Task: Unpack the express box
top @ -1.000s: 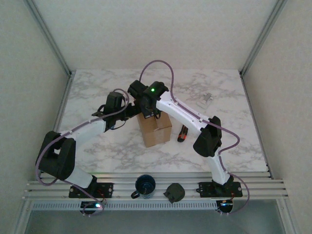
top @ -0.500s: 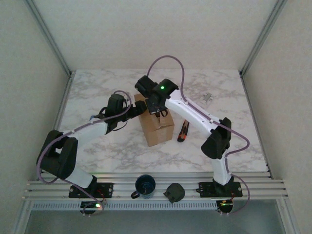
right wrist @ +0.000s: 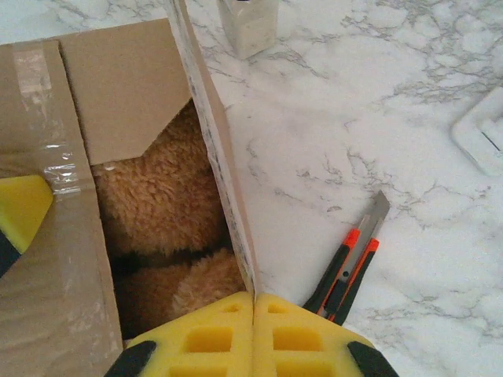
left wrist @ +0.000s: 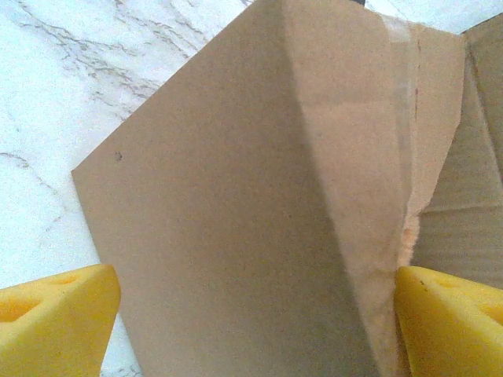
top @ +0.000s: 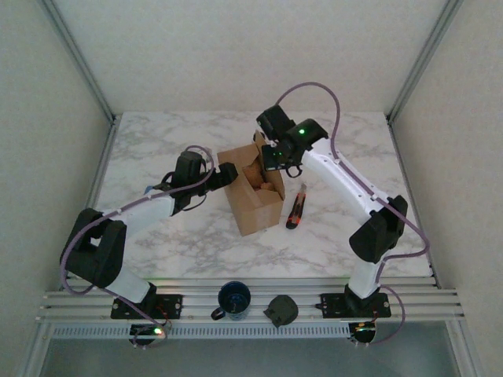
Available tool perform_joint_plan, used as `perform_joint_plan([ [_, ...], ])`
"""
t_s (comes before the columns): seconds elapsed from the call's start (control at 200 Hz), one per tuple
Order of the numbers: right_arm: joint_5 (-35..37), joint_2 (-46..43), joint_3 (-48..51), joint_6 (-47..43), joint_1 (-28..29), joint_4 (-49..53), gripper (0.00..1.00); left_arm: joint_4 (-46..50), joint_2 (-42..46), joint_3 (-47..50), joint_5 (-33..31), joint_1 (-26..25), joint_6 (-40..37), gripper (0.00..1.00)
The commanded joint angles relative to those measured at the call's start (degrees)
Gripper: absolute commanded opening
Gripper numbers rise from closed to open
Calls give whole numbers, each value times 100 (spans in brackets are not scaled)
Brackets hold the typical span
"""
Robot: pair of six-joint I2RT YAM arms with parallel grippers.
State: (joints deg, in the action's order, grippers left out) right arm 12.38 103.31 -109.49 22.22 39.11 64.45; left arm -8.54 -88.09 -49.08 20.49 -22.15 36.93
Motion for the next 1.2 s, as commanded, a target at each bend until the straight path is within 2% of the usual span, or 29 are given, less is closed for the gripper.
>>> perform_joint_plan([
  [0.0, -290, -107, 232, -304, -209, 182, 0, 1780, -365, 291, -658, 18, -375, 87],
  [0.17, -595, -105, 400, -546, -344, 82, 0, 2059, -181, -243, -482, 18, -531, 87],
  [0.411, -1549, -514, 1067, -461, -587, -586, 0, 3103, 186, -1879, -492, -140, -812, 91],
  [0.606, -1892, -740, 1354, -242, -640, -992, 0, 4319, -122, -2826, -1207, -661, -827, 92],
  [0.781, -2257, -915, 1550, 60, -624, -1382, 0, 4760, -368, -3327, -1750, -1120, -441, 91],
  [0.916, -2481, -1180, 1823, 312, -613, -1764, 0, 5026, -562, -3684, -1894, -1255, -249, 92],
  [1.197, -2778, -1480, 2294, 540, -612, -2240, 0, 6030, -1603, -4639, -2620, -1557, -155, 90],
])
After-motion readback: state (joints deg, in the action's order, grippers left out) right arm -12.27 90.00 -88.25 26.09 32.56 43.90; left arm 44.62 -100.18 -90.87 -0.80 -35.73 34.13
